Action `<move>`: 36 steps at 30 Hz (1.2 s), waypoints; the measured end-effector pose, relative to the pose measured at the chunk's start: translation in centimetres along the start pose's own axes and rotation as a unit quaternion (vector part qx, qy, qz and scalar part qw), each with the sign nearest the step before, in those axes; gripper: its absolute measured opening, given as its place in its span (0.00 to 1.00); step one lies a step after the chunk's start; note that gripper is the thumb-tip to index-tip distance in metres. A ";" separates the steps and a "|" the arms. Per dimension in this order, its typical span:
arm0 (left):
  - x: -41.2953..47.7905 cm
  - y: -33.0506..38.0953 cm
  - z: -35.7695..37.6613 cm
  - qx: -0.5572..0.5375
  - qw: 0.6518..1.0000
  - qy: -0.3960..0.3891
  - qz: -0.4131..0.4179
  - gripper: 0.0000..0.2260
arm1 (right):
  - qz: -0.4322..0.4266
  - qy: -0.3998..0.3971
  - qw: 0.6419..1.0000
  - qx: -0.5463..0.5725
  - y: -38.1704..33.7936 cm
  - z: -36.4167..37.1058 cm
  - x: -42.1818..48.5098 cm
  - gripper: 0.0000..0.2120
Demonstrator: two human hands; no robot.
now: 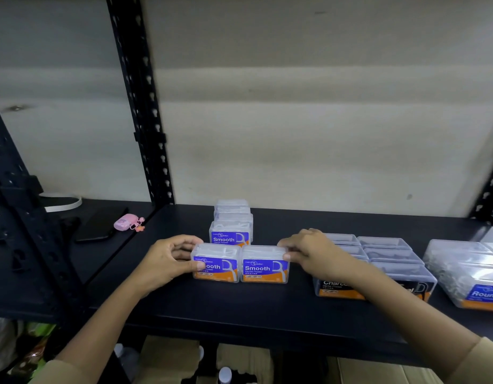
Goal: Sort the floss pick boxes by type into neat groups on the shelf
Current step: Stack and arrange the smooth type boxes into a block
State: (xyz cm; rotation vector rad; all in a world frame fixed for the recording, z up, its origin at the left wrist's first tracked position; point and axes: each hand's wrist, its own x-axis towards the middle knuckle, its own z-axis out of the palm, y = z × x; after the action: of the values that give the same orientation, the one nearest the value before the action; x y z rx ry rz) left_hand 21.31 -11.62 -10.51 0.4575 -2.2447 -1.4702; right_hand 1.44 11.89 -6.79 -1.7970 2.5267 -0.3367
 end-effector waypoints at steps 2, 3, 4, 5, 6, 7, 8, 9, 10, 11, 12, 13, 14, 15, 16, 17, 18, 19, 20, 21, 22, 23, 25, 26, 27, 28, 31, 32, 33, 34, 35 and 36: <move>-0.1 -0.1 -0.1 0.007 1.000 0.005 -0.002 0.19 | -0.004 -0.002 1.000 0.002 -0.2 0.0 0.0 0.11; -0.1 -0.2 -0.2 0.006 1.000 0.005 -0.001 0.19 | -0.007 0.000 1.000 0.001 -0.3 0.0 -0.1 0.11; -0.2 -0.2 -0.3 0.005 1.000 0.005 -0.002 0.19 | -0.009 -0.001 1.000 0.000 -0.3 0.0 -0.1 0.11; -0.2 -0.2 -0.3 0.005 1.000 0.003 -0.001 0.20 | -0.010 -0.003 1.000 -0.001 -0.4 0.0 -0.1 0.11; -0.2 -0.3 -0.3 0.005 1.000 0.001 -0.001 0.20 | -0.009 -0.008 1.000 0.000 -0.4 -0.1 0.0 0.11; -0.1 -0.4 -0.4 0.005 1.000 -0.001 0.002 0.21 | -0.009 -0.014 1.000 0.001 -0.3 -0.2 0.0 0.11; -0.1 -0.4 -0.5 0.005 1.000 -0.005 0.002 0.22 | -0.007 -0.021 1.000 0.001 -0.4 -0.4 0.0 0.12; 0.0 -0.5 -0.7 0.004 1.000 -0.008 0.005 0.25 | -0.005 -0.030 1.000 0.001 -0.5 -0.7 0.0 0.12; 0.0 -0.4 -0.9 0.001 1.000 -0.006 0.007 0.29 | -0.002 -0.038 0.999 0.006 -0.6 -1.1 0.0 0.13; 0.2 -0.3 -1.2 -0.006 1.000 0.000 0.011 0.31 | 0.002 -0.042 0.999 0.020 -0.7 -1.6 0.0 0.14; 0.4 -0.1 -1.4 -0.014 1.000 0.008 0.013 0.31 | 0.006 -0.039 0.998 0.044 -0.8 -1.9 0.2 0.15; 0.8 0.1 -1.5 -0.018 1.000 0.016 0.017 0.28 | 0.008 -0.026 0.997 0.072 -0.9 -2.2 0.4 0.16; 1.2 0.5 -1.5 -0.023 0.999 0.022 0.018 0.21 | 0.012 -0.007 0.995 0.098 -1.1 -2.5 0.8 0.15; 1.7 0.8 -1.4 -0.019 0.999 0.030 0.016 0.13 | 0.017 0.015 0.993 0.118 -1.2 -2.6 1.4 0.14; 2.3 1.0 -1.3 -0.008 0.999 0.036 0.015 0.08 | 0.022 0.032 0.991 0.129 -1.4 -2.6 2.2 0.13; 3.0 1.1 -1.2 0.008 0.999 0.037 0.018 0.08 | 0.025 0.042 0.990 0.129 -1.4 -2.5 3.1 0.12; 3.7 1.3 -1.0 0.021 0.999 0.033 0.017 0.10 | 0.027 0.046 0.991 0.123 -1.5 -2.3 4.0 0.12; 4.3 1.4 -0.9 0.037 0.999 0.022 0.015 0.11 | 0.029 0.046 0.992 0.116 -1.6 -2.1 4.8 0.12; 4.8 1.5 -0.7 0.045 0.999 0.006 0.009 0.12 | 0.031 0.046 0.992 0.111 -1.6 -1.9 5.7 0.12; 5.3 1.5 -0.6 0.048 0.999 -0.015 0.004 0.13 | 0.032 0.045 0.993 0.108 -1.6 -1.7 6.4 0.13; 5.8 1.4 -0.5 0.046 0.998 -0.030 -0.002 0.14 | 0.032 0.042 0.993 0.109 -1.6 -1.5 7.1 0.14; 6.2 1.2 -0.4 0.047 0.998 -0.038 -0.007 0.16 | 0.032 0.039 0.993 0.111 -1.5 -1.3 7.7 0.16; 6.8 1.2 -0.3 0.053 0.998 -0.043 -0.014 0.19 | 0.032 0.029 0.992 0.115 -1.3 -0.9 8.7 0.21; 7.0 1.2 -0.3 0.056 0.997 -0.045 -0.015 0.19 | 0.033 0.024 0.993 0.115 -1.2 -0.8 9.1 0.22; 7.1 1.1 -0.2 0.061 0.997 -0.047 -0.014 0.19 | 0.032 0.020 0.993 0.115 -1.1 -0.6 9.3 0.22; 7.2 1.1 -0.2 0.063 0.997 -0.049 -0.014 0.19 | 0.032 0.017 0.993 0.116 -1.0 -0.5 9.5 0.22; 7.4 0.9 -0.1 0.065 0.997 -0.041 -0.006 0.16 | 0.035 0.018 0.990 0.135 -0.6 -0.2 9.8 0.20; 7.5 0.8 -0.1 0.066 0.997 -0.036 -0.003 0.16 | 0.039 0.021 0.989 0.141 -0.5 -0.1 9.9 0.20; 7.6 0.7 -0.2 0.067 0.997 -0.032 0.001 0.15 | 0.041 0.027 0.988 0.145 -0.4 0.0 10.1 0.19; 7.6 0.6 -0.2 0.067 0.997 -0.030 0.002 0.15 | 0.042 0.033 0.988 0.146 -0.3 0.1 10.2 0.18; 7.6 0.6 -0.3 0.068 0.997 -0.030 0.002 0.14 | 0.043 0.039 0.988 0.146 -0.3 0.2 10.4 0.17; 7.6 0.5 -0.3 0.070 0.997 -0.030 0.001 0.14 | 0.045 0.045 0.987 0.145 -0.2 0.3 10.6 0.16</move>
State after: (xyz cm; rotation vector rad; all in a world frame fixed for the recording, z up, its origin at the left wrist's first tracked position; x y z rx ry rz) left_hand 14.93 -15.38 -8.69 0.4596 -2.4044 -1.3473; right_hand -1.87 1.86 -5.90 -1.5888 2.4491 -0.7526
